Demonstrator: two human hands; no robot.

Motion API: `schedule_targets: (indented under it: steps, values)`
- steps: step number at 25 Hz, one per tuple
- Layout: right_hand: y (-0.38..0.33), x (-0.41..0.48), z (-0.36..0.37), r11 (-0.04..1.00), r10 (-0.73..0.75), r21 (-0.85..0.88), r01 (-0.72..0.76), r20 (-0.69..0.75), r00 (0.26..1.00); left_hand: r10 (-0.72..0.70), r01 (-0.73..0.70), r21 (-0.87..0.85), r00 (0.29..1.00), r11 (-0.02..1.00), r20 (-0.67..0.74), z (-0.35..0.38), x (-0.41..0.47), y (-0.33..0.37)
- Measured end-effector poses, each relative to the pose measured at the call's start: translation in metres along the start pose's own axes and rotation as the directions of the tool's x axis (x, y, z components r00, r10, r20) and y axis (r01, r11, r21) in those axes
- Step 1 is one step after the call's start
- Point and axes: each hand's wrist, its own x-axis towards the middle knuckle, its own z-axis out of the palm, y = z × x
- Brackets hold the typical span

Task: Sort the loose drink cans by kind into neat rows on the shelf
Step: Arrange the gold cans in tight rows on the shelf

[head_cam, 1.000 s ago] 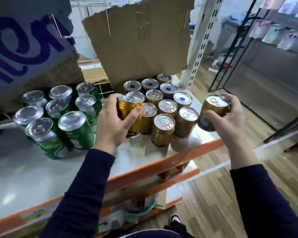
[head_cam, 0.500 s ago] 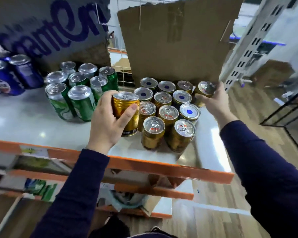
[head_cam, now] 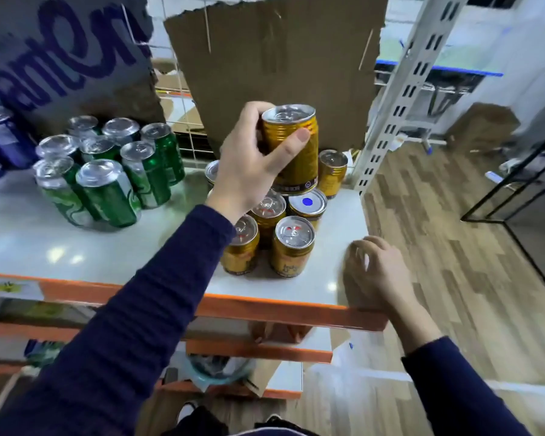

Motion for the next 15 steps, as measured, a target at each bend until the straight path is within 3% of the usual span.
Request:
schedule_targets:
  steps: [5, 10, 13, 15]
  values:
    - [0.000, -0.019, 0.010, 0.996, 0.076, 0.055, -0.075, -0.028, 0.997, -0.048, 0.030, 0.069, 0.960, 0.997, 0.275, 0.067, 0.045, -0.009]
    - [0.000, -0.020, 0.011, 0.995, 0.094, 0.052, -0.090, -0.071, 0.993, -0.170, 0.059, 0.320, 0.929, 0.946, 0.330, 0.092, 0.053, -0.034]
    - [0.000, -0.020, 0.012, 0.992, 0.115, 0.052, -0.112, -0.065, 0.991, -0.197, -0.022, 0.557, 0.923, 0.830, 0.331, 0.092, 0.048, -0.047]
    - [-0.001, -0.021, 0.012, 0.993, 0.113, 0.051, -0.110, -0.062, 0.992, -0.248, -0.102, 0.726, 0.899, 0.680, 0.359, 0.094, 0.045, -0.050]
